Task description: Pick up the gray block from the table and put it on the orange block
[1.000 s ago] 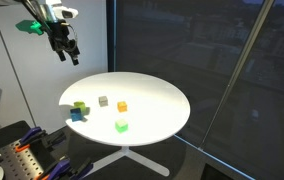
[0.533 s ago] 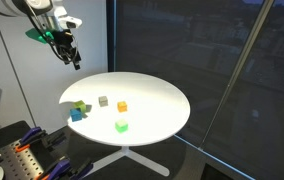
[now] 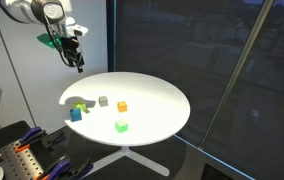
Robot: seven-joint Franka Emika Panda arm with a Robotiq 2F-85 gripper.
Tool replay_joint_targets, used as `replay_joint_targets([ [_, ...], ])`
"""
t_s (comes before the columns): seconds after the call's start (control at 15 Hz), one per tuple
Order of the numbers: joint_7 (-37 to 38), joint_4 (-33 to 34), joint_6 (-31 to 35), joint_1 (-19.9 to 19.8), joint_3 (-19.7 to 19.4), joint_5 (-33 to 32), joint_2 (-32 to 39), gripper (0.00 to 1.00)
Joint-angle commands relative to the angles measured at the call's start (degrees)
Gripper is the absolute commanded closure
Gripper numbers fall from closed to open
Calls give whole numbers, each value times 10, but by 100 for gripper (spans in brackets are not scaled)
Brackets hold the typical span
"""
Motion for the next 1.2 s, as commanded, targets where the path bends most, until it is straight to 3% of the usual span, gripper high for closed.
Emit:
replay_joint_targets([
  [0.0, 17, 56, -16, 1, -5, 3, 57, 0],
  [1.13, 28, 216, -50, 5, -59, -5, 216, 0],
])
